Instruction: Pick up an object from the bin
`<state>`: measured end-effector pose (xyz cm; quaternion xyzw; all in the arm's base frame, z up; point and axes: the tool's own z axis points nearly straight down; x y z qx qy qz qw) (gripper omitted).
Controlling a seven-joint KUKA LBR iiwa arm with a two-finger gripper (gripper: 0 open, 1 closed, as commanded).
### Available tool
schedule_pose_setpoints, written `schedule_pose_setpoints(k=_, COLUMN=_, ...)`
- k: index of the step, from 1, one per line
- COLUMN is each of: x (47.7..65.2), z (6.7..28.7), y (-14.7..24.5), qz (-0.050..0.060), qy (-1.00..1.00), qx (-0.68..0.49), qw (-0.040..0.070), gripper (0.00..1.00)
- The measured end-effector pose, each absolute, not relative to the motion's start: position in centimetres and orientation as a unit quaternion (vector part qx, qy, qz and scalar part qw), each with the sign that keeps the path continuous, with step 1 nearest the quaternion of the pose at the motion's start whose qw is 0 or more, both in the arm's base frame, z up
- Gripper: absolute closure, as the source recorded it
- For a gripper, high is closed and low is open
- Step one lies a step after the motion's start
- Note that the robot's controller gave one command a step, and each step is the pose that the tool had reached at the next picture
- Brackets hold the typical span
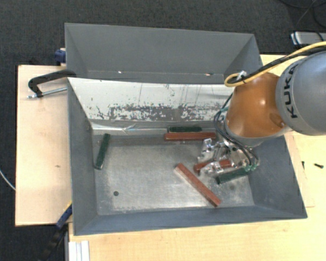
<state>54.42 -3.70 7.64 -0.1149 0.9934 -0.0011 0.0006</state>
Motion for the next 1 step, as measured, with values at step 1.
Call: schedule_pose_setpoints(k=1, x=54.75, z=23.37, y=-3.19, qz=0.0, qy=0.996, qx=-0.093, qw=0.005, gripper=1.0)
